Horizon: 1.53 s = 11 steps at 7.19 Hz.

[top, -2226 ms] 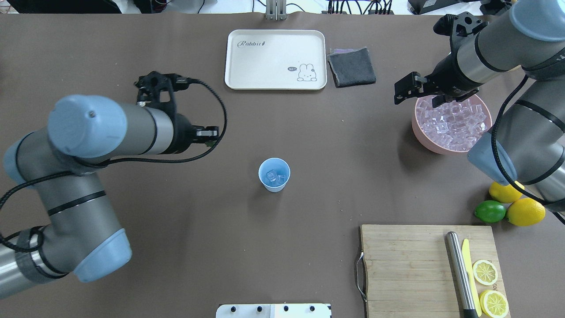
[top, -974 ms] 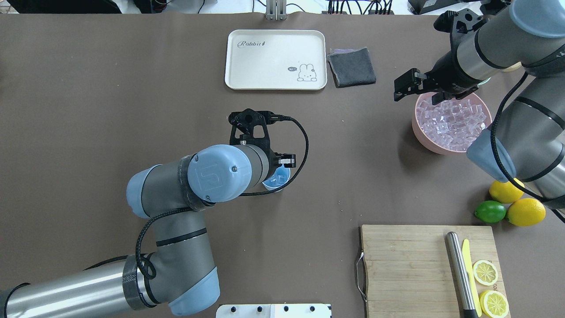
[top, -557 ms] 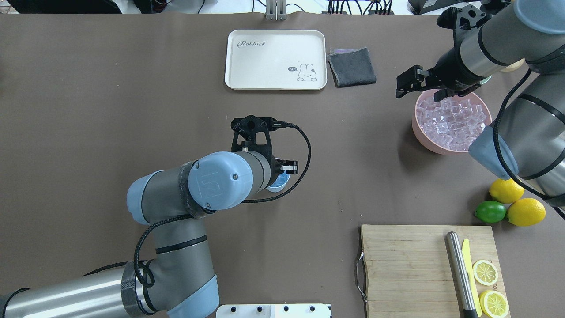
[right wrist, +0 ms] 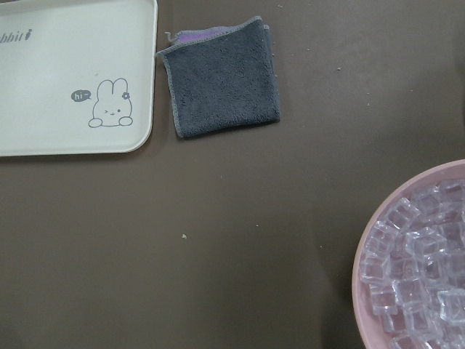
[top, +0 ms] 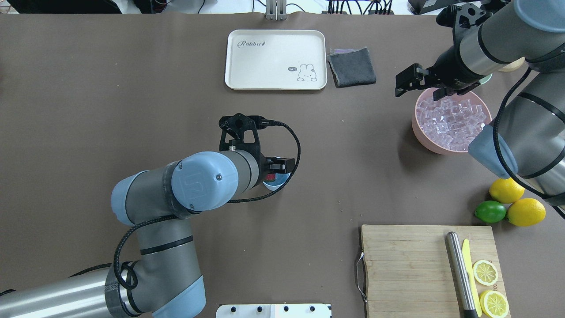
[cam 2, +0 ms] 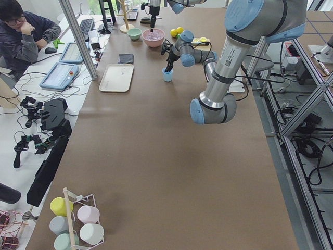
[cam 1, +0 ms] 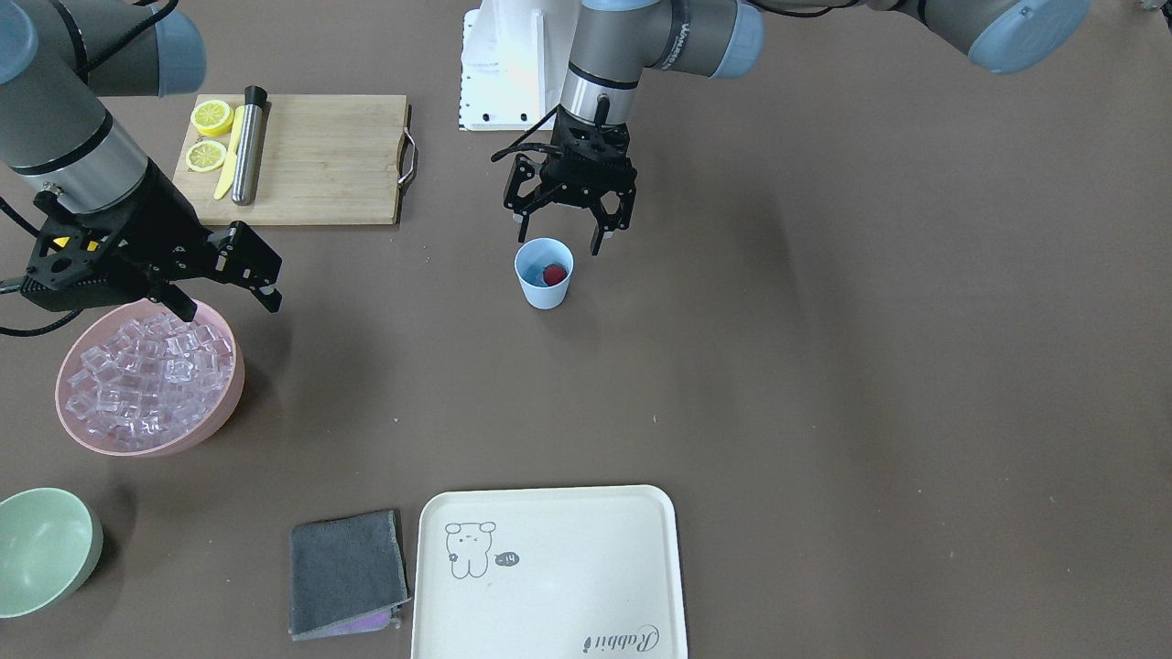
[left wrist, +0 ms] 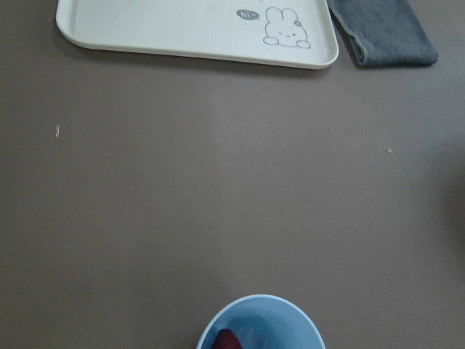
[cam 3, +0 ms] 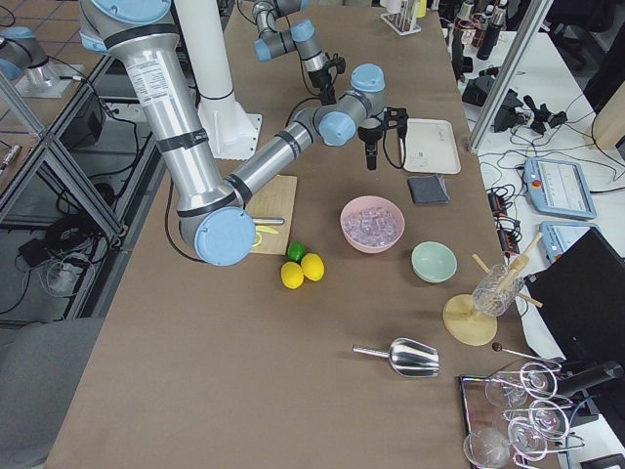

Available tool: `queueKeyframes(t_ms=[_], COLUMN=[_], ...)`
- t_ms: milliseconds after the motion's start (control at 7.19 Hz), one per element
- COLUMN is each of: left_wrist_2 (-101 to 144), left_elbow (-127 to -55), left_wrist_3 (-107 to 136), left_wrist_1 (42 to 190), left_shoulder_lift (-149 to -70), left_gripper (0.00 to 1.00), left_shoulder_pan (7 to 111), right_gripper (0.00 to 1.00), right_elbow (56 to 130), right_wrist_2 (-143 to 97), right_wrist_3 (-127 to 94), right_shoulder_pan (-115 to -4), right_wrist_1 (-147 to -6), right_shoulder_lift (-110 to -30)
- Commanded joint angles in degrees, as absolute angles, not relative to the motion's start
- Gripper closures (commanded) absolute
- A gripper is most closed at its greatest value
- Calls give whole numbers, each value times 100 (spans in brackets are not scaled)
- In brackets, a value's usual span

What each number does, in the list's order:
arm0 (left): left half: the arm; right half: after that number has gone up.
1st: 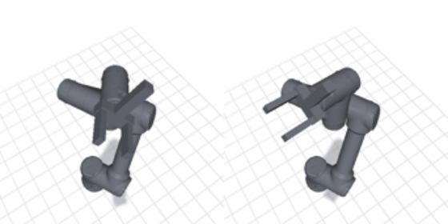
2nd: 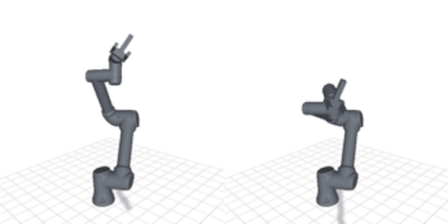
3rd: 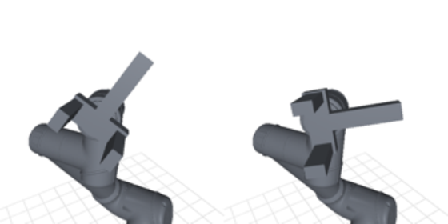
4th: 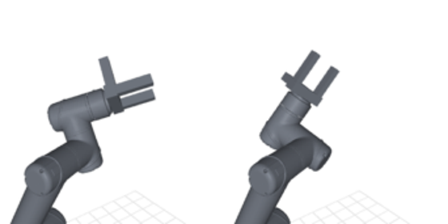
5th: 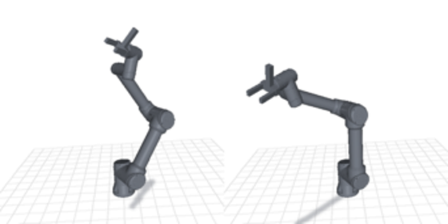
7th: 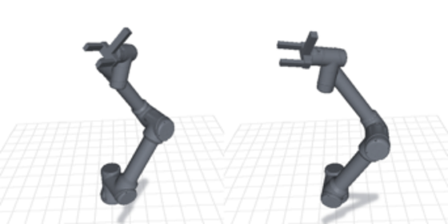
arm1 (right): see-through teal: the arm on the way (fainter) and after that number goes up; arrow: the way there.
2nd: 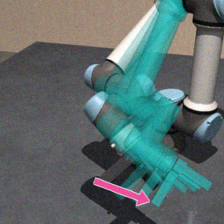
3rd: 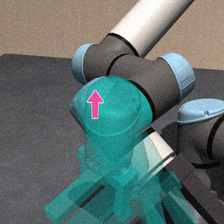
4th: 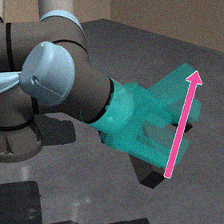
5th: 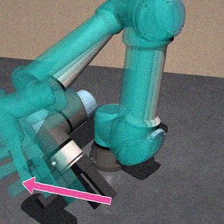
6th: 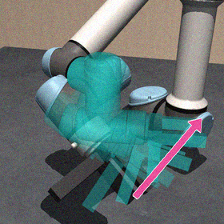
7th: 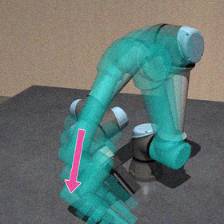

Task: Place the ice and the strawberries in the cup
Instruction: 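Open the left gripper to drop the strawberry into the cup and withdraw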

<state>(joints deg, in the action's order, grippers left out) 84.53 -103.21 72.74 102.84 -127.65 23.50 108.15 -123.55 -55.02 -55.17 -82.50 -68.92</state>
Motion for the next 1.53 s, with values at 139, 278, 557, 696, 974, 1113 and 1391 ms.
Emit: queueKeyframes(t_ms=[139, 278, 557, 696, 974, 1113, 1391], left_wrist_2=[8965, 8913, 8543, 8743, 10948, 11682, 12285], left_elbow=[-10434, -10189, -9598, -9615, -9615, -9641, -9633], left_wrist_3=[6364, 6207, 6144, 5735, 4312, 3445, 629], left_wrist_1=[9966, 10150, 11788, 11786, 11194, 10649, 9045], left_shoulder_lift=[-12744, -12657, -12177, -12042, -11280, -11076, -10890], left_gripper=[2, 2, 2, 2, 2, 2, 2], left_shoulder_pan=[3715, 3787, 4138, 4540, 5750, 6549, 8096], right_gripper=[1, 1, 1, 1, 1, 1, 1], right_elbow=[10811, 10811, 10810, 10811, 10811, 10811, 10732], right_wrist_2=[-12357, -12357, -12357, -12357, -12366, -12375, -12540], right_wrist_3=[-5546, -5546, -5546, -5546, -5494, -5476, -4988], right_shoulder_pan=[-5502, -5493, -5449, -5432, -5432, -5440, -5921], right_wrist_1=[-8244, -8244, -8235, -8235, -8244, -8253, -8349], right_shoulder_lift=[-6838, -6838, -6838, -6838, -6847, -6864, -7012])
